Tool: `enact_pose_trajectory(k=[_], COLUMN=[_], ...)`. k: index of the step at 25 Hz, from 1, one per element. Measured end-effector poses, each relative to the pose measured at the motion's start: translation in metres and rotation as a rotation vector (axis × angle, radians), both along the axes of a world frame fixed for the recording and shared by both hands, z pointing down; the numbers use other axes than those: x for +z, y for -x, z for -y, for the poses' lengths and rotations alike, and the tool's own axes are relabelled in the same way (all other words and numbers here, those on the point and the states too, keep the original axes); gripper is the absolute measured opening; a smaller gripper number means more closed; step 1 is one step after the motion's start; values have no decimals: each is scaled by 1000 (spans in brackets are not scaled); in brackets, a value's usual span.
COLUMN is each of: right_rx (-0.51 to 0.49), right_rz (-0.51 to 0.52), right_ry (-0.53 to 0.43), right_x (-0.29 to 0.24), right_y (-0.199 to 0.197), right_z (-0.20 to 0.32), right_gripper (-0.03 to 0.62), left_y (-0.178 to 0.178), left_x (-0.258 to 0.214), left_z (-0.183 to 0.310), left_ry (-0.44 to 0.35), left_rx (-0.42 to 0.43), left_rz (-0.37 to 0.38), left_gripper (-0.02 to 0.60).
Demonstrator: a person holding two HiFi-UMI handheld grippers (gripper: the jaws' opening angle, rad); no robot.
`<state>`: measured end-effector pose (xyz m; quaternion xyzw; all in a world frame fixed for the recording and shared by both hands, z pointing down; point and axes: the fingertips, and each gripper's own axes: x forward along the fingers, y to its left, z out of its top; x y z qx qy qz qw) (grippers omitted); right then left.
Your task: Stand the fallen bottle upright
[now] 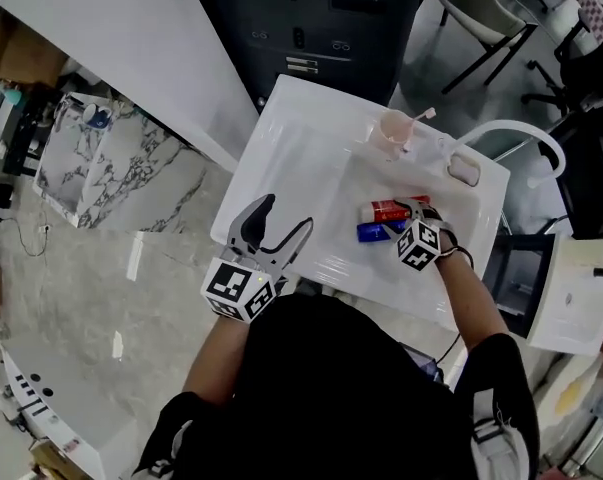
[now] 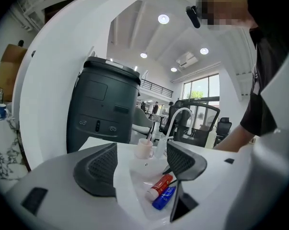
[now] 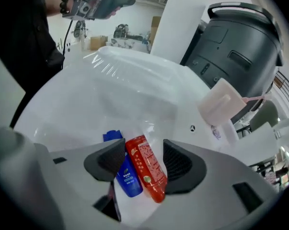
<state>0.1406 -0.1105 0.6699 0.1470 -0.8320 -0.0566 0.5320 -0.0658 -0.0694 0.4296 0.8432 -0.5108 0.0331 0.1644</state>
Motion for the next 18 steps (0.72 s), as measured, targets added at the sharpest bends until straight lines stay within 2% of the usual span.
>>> enact_pose_trajectory(k=[6, 13, 18], right_rx=[-17, -124, -144], right_rz=[-104, -219, -261], right_ry=[99, 119, 138], right_x=[38, 64, 76], right_y=[-5, -7, -4], right_z=[9, 7, 10], right_gripper=[259, 259, 261], left_y=[12, 27, 34], left_x=[13, 23, 31], left_z=[7, 12, 7], left_ry=[35, 73, 100], left_rx=[19, 4, -1], left_rz=[12, -7, -19], left_gripper=[336, 336, 336])
